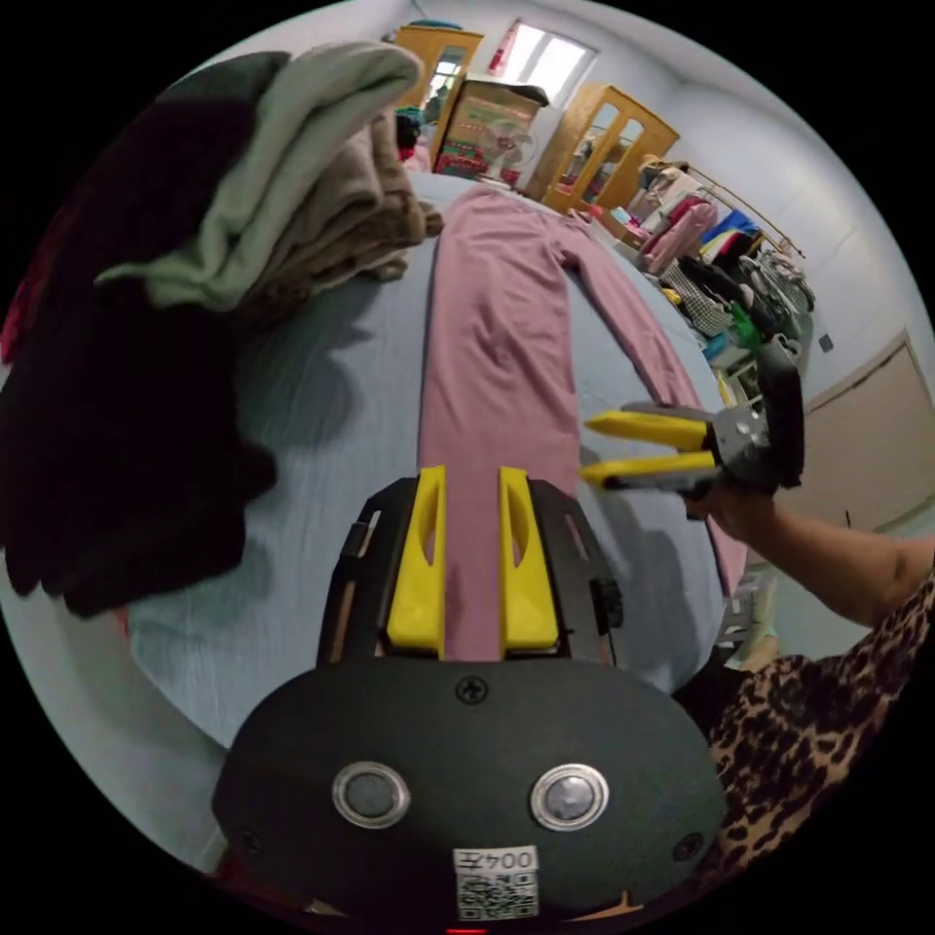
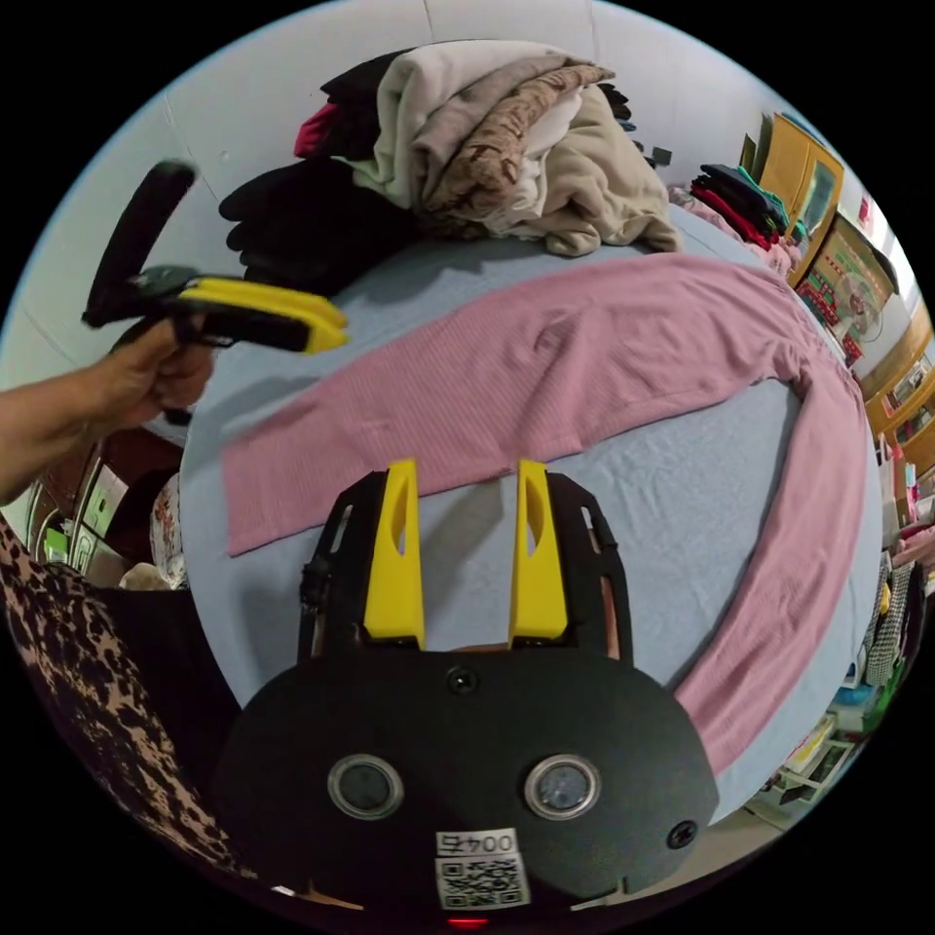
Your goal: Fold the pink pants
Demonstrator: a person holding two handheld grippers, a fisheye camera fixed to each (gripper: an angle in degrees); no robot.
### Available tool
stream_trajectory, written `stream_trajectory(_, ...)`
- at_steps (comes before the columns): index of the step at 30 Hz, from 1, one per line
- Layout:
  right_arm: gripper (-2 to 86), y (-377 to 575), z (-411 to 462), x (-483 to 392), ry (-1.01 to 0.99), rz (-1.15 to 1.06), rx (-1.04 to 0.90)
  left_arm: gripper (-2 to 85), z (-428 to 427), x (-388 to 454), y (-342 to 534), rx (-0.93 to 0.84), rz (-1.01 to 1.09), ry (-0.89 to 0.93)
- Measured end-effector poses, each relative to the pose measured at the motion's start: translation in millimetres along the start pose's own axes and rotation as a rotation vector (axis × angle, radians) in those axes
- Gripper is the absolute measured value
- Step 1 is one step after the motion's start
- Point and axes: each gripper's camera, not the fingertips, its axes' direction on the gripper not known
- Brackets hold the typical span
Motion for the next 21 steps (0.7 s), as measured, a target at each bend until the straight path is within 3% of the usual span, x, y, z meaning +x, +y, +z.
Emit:
stream_trajectory(6, 15.7, -2, 10, -25, 0.024, -0.019, -0.042, 9.7, 61, 16, -60, -0.164, 0.123, -0.058)
stream_trajectory(8, 15.8, 4, 11, -33, 0.07, -0.027, -0.014, 7.7, 66, 12, -60, -0.151, 0.138, -0.114)
stream_trajectory(15, 15.6, 9, -10, -24, 0.052, 0.085, 0.028, 9.2, 56, 6, -60, -0.124, 0.087, -0.02)
stream_trajectory(21, 13.4, -3, -17, 17, 0.073, 0.171, 0.037, 9.3, 34, 33, -7, -0.082, 0.079, 0.021)
